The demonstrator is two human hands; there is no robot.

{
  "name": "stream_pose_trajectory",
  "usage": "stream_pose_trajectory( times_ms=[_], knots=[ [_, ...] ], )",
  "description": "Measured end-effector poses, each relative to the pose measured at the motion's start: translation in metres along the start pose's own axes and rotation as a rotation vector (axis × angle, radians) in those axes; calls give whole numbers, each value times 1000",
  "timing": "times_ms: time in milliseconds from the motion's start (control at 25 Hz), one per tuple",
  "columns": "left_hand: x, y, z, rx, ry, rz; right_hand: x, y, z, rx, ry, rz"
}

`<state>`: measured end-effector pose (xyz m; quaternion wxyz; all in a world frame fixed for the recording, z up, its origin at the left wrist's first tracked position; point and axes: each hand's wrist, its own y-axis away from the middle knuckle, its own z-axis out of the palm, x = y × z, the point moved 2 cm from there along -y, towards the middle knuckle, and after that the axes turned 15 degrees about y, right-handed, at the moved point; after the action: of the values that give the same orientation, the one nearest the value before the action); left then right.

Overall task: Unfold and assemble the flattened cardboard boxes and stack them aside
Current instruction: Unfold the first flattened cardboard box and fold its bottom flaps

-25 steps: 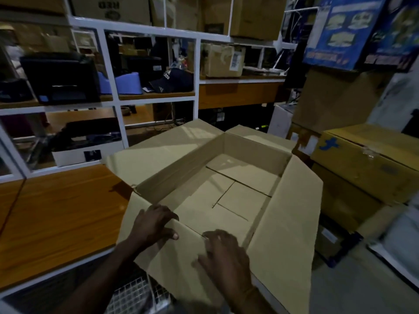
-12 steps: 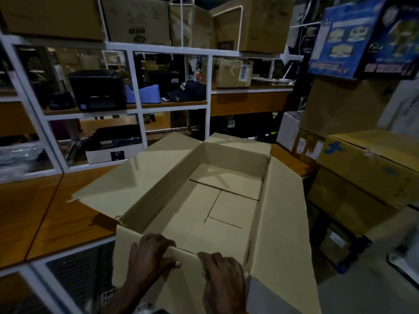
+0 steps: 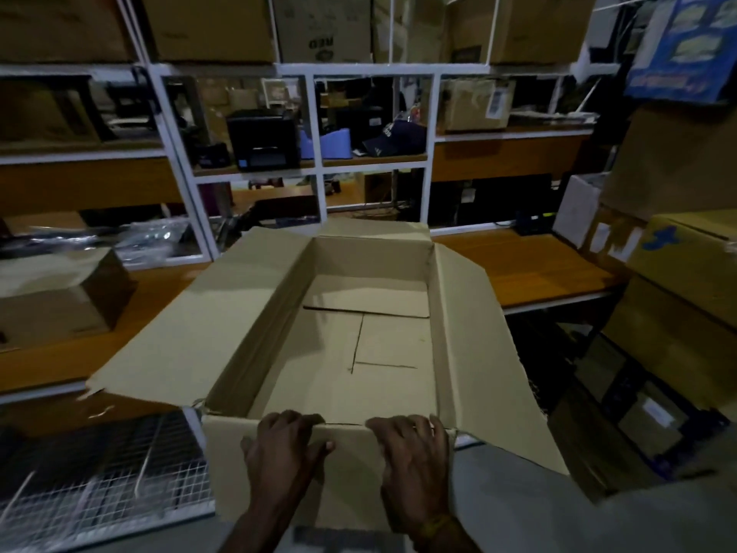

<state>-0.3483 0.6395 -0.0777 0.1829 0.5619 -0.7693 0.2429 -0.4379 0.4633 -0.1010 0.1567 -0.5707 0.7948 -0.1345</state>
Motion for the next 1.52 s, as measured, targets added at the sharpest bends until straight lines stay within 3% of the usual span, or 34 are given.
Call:
stream_pose_trajectory(
  times_ms=[800, 1520],
  knots=[
    [-39, 63, -37, 211, -23, -248, -60, 6, -1, -118, 64, -232],
    [-85, -41, -42, 180, -14, -269, -104, -94, 39, -156, 53, -273]
  ],
)
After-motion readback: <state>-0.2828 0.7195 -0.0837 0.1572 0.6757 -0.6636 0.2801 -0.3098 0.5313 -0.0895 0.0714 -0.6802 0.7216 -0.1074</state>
